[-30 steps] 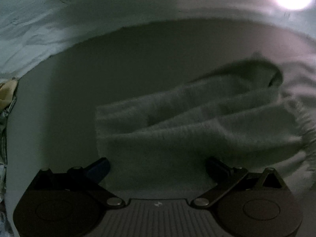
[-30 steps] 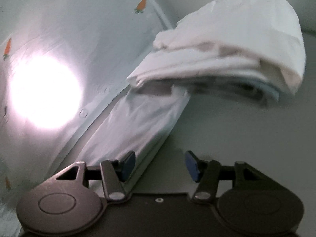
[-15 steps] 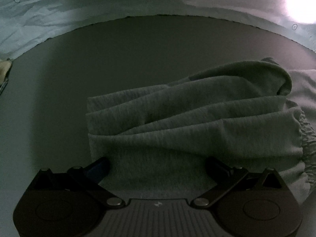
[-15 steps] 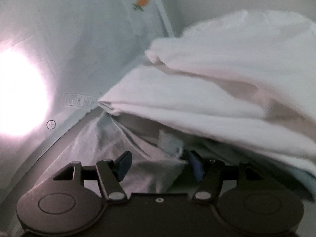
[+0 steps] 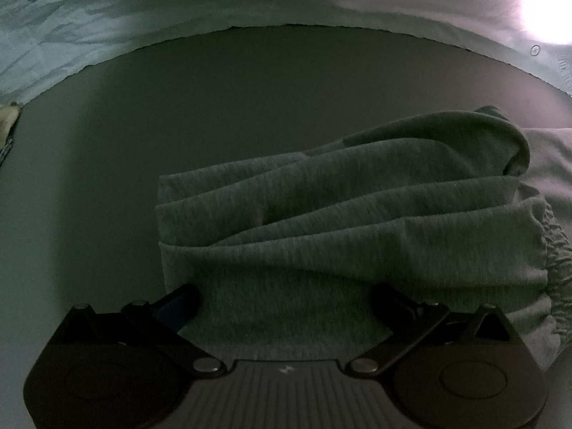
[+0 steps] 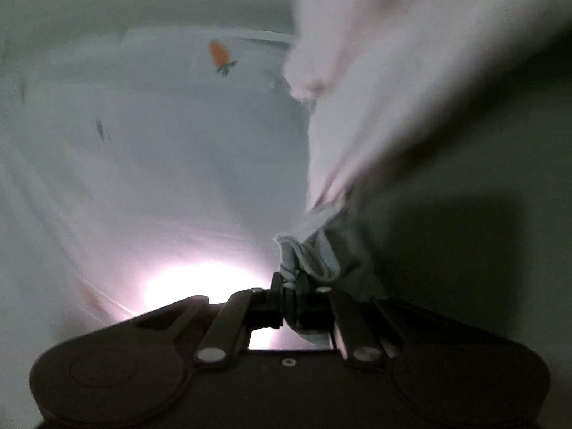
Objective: Fold clothes
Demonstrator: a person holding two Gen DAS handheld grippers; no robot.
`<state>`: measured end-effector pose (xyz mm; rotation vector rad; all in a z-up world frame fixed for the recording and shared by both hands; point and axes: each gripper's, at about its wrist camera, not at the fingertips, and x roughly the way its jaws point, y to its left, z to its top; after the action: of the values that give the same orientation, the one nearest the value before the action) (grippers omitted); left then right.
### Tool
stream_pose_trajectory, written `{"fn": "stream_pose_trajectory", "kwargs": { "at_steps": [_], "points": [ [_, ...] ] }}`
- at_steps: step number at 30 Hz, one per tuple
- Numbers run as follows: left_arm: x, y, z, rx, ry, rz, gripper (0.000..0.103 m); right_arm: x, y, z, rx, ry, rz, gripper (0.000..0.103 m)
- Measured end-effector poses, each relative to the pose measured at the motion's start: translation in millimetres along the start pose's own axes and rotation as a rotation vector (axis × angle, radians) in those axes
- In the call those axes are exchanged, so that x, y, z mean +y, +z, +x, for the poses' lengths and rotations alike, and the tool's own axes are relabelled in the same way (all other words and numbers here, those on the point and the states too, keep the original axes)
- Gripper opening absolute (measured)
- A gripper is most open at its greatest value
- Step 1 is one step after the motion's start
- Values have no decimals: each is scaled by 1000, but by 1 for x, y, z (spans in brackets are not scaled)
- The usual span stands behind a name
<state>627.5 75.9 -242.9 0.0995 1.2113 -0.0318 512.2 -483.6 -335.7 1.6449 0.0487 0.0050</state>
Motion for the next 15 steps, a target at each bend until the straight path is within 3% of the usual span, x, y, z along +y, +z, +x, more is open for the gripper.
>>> {"fn": "stream_pose_trajectory", "kwargs": {
  "at_steps": [2, 4, 8, 10, 12, 13, 15],
  "points": [
    [2, 0, 1, -2, 0, -1, 103, -4, -13, 4, 47, 48, 61, 6],
    [4, 2, 3, -4, 0, -1, 103, 0, -30, 13, 149, 54, 32, 6],
    [4, -1, 1, -9, 2, -4, 103, 20, -85, 34, 515, 26, -174, 6],
    [2, -3, -1, -11, 2, -5, 103, 26, -119, 41, 732, -74, -347, 7],
    [-4, -9, -8, -14, 2, -6, 103, 23, -150, 42, 880, -253, -517, 9],
    [-4, -9, -8, -16, 2, -7, 103, 22, -160, 39, 912, -310, -588, 10],
    [-4, -10, -8, -23, 2, -8, 103, 26, -167, 32, 907, -338, -646, 15]
  ]
}}
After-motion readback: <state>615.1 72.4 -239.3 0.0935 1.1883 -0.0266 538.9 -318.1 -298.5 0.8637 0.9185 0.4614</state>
